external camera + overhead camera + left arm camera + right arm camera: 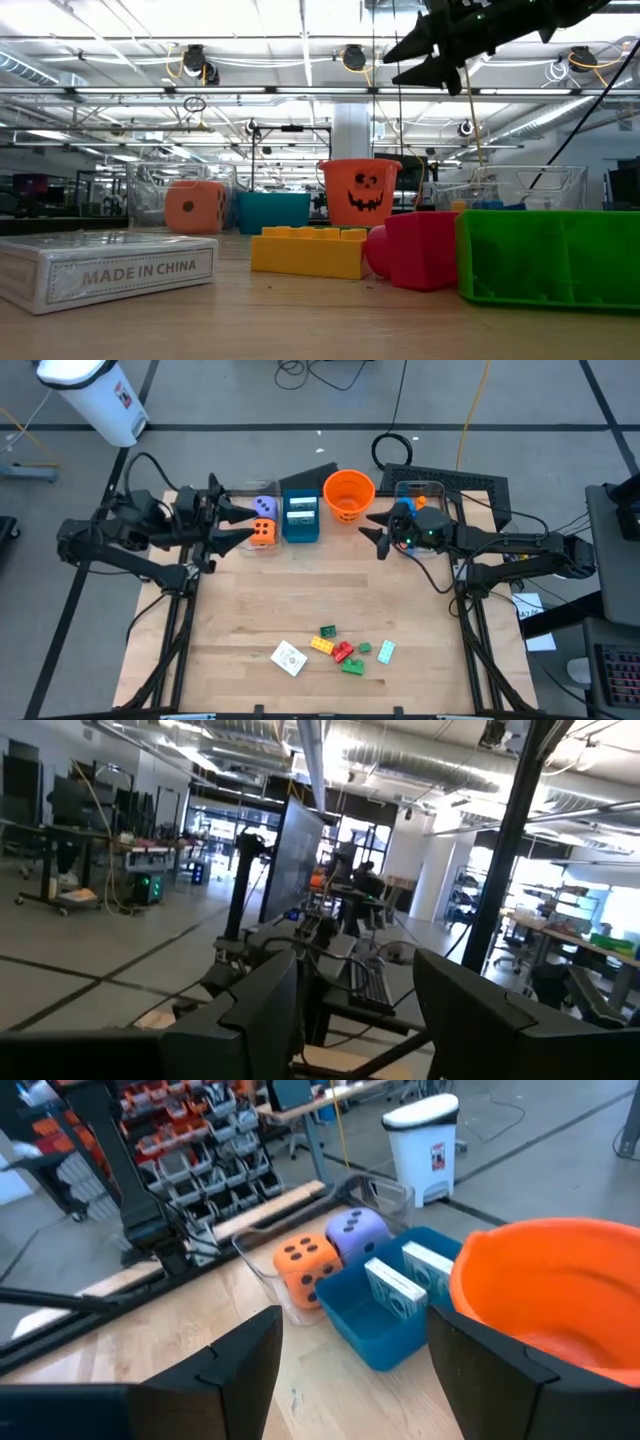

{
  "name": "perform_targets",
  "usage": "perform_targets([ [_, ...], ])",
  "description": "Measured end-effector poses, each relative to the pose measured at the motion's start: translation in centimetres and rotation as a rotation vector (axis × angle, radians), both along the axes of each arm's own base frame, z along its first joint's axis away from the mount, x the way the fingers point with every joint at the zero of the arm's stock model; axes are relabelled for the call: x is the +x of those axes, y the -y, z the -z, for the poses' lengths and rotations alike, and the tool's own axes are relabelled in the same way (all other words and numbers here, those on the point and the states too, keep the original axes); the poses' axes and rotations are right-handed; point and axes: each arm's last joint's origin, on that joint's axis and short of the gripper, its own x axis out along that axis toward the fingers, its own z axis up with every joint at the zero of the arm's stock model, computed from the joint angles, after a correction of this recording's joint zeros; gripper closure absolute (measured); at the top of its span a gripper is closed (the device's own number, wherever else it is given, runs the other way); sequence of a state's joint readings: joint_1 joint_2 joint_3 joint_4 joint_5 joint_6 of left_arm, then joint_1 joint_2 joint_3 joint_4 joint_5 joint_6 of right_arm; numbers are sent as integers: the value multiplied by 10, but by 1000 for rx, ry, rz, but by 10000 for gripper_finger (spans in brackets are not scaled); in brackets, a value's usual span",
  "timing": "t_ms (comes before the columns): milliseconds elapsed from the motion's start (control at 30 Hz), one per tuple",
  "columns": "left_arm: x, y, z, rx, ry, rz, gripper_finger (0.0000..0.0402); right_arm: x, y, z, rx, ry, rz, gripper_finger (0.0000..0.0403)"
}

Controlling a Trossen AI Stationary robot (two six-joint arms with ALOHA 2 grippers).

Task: Pick & Place Toys
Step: Put the light blue game piece into the right transparent bin

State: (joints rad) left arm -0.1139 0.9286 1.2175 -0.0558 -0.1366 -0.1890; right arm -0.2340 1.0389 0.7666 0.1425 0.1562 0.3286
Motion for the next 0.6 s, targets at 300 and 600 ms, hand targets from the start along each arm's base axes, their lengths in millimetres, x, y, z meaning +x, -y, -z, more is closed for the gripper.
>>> perform_targets([
  [300, 10, 1, 8, 37, -68, -2, 190, 2, 0, -14, -36, 138, -1, 165],
  [600, 12, 2, 19, -21, -175, 37, 190, 7, -23, -51, -120, 231, -134, 165],
])
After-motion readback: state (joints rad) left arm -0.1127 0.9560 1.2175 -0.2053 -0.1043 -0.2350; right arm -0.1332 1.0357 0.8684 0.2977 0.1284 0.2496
